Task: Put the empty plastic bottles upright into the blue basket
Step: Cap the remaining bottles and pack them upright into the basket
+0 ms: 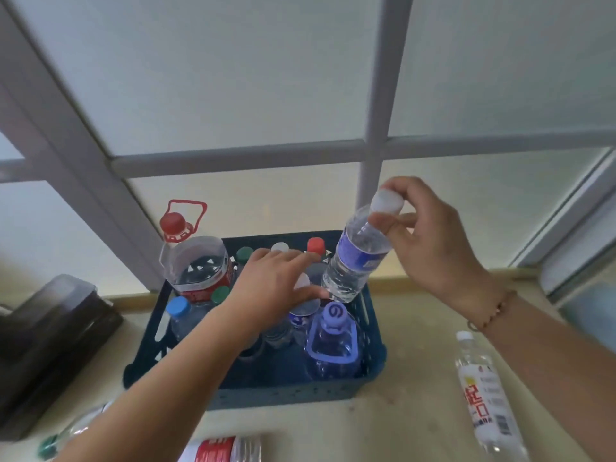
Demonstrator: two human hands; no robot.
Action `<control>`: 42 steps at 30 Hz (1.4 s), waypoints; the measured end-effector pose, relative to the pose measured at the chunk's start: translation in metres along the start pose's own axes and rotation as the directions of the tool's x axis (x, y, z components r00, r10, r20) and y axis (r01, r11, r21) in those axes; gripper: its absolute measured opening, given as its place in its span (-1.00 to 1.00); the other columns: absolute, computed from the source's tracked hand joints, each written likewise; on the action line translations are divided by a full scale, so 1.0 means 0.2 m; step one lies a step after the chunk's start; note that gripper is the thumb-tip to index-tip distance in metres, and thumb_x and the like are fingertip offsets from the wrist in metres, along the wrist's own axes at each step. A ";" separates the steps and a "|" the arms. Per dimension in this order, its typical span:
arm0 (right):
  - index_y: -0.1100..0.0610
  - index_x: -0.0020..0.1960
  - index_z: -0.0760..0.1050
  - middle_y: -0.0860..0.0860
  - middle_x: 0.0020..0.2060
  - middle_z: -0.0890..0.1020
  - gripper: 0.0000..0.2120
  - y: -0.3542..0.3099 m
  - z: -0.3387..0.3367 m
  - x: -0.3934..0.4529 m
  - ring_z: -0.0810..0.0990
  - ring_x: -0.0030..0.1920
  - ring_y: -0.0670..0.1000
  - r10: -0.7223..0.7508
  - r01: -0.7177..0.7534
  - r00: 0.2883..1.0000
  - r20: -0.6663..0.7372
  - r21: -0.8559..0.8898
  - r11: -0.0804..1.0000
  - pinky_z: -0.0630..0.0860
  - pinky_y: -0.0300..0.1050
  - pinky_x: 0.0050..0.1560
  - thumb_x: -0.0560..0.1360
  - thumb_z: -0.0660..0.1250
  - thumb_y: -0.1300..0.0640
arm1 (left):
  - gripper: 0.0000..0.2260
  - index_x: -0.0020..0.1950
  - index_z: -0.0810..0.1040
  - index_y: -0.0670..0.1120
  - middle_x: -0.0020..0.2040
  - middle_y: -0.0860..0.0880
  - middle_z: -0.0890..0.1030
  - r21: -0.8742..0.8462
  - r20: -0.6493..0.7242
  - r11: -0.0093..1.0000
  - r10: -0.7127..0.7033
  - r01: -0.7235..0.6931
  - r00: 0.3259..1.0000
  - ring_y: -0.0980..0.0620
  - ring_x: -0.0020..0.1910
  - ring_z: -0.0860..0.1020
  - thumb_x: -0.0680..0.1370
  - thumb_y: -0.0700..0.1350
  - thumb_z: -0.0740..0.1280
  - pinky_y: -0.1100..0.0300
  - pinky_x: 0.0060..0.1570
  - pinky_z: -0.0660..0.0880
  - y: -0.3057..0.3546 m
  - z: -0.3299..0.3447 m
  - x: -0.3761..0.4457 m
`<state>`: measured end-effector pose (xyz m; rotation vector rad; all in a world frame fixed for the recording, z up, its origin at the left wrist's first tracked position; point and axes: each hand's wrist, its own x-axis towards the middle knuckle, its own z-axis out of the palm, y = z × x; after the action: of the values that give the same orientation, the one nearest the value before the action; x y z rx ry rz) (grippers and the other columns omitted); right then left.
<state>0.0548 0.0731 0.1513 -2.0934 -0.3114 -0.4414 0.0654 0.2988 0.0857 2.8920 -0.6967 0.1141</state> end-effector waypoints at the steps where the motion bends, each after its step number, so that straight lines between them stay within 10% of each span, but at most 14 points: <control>1: 0.01 0.14 0.45 -0.09 -0.05 0.59 -0.74 0.04 0.03 0.00 0.62 -0.15 -0.10 0.026 -0.026 1.000 0.014 -0.025 0.999 0.61 0.00 -0.03 0.49 0.39 0.01 | -0.48 0.33 0.53 0.05 0.17 0.01 0.67 0.050 -0.016 0.998 0.047 -0.046 0.999 -0.09 0.11 0.62 0.49 0.32 0.27 -0.07 0.19 0.42 -0.03 0.05 0.00; 6: 0.02 0.12 0.42 -0.03 0.01 0.59 -0.76 0.15 0.18 0.01 0.62 -0.04 0.06 0.073 -0.059 0.986 0.148 -0.099 0.993 0.60 -0.03 -0.04 0.51 0.40 0.04 | -0.68 0.10 0.65 -0.02 -0.11 0.01 0.70 0.067 -0.068 0.990 0.127 -0.123 0.990 -0.11 -0.17 0.66 0.36 -0.14 0.54 -0.01 -0.07 0.53 -0.09 0.16 0.00; 17: -0.02 0.14 0.38 -0.05 -0.01 0.57 -0.69 0.34 0.39 -0.01 0.58 -0.12 0.06 0.156 -0.020 0.920 0.359 -0.356 0.934 0.56 0.08 -0.07 0.50 0.36 -0.12 | -0.63 0.25 0.57 -0.09 0.00 -0.08 0.70 -0.029 -0.100 0.995 0.096 -0.100 0.990 -0.16 -0.02 0.65 0.45 -0.12 0.48 -0.06 0.28 0.37 -0.11 0.19 0.01; 25: 0.01 0.06 0.39 -0.06 -0.09 0.55 -0.72 0.39 0.43 -0.02 0.52 -0.17 0.01 0.179 -0.007 0.891 0.417 -0.382 0.924 0.52 -0.01 -0.13 0.48 0.41 -0.07 | -0.62 0.20 0.58 -0.14 -0.07 -0.12 0.71 -0.104 -0.180 0.989 0.087 -0.107 0.980 -0.22 -0.08 0.64 0.41 -0.16 0.54 0.04 0.07 0.49 -0.12 0.20 -0.02; 32: -0.08 0.04 0.41 -0.11 -0.10 0.59 -0.71 0.39 0.41 -0.04 0.58 -0.13 -0.02 0.207 -0.022 0.872 0.443 -0.387 0.922 0.56 -0.01 -0.12 0.43 0.43 -0.13 | -0.42 0.43 0.43 -0.11 0.25 -0.13 0.61 -0.139 -0.145 0.978 0.137 -0.157 0.980 -0.17 0.24 0.55 0.46 -0.06 0.52 -0.04 0.46 0.15 -0.15 0.15 -0.09; 35: -0.08 0.15 0.47 -0.07 0.02 0.65 -0.57 0.33 0.37 -0.03 0.62 0.00 -0.01 0.224 -0.039 0.849 0.479 -0.365 0.930 0.52 -0.07 0.02 0.37 0.38 -0.25 | -0.47 0.42 0.43 -0.14 0.36 -0.13 0.52 -0.177 -0.290 0.964 0.144 -0.201 0.946 -0.11 0.34 0.47 0.50 -0.07 0.49 -0.13 0.42 0.33 -0.17 0.06 -0.25; 39: 0.02 0.23 0.52 -0.06 0.08 0.65 -0.63 0.15 0.26 -0.05 0.58 0.09 -0.06 -0.013 0.052 0.982 0.190 -0.202 0.978 0.38 -0.21 0.25 0.48 0.40 -0.09 | -0.69 0.23 0.49 -0.18 0.18 -0.12 0.55 -0.088 -0.598 0.957 0.170 -0.275 0.783 -0.13 0.11 0.59 0.52 -0.19 0.45 -0.01 0.21 0.51 -0.26 0.06 -0.74; 42: -0.06 0.15 0.52 -0.11 0.03 0.64 -0.79 -0.10 0.27 -0.17 0.60 0.05 -0.07 -0.330 0.334 0.939 0.096 -0.027 0.942 0.49 -0.05 0.17 0.52 0.35 0.00 | -0.72 0.14 0.51 -0.12 0.11 -0.08 0.59 -0.031 -0.499 0.983 0.142 -0.181 0.855 -0.11 0.03 0.60 0.48 -0.17 0.49 0.01 0.16 0.51 -0.35 0.23 -1.16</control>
<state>0.0258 0.1279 0.1247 -2.1106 -0.7215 -0.5568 -0.1070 0.4562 0.0052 2.5513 -0.8117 0.8010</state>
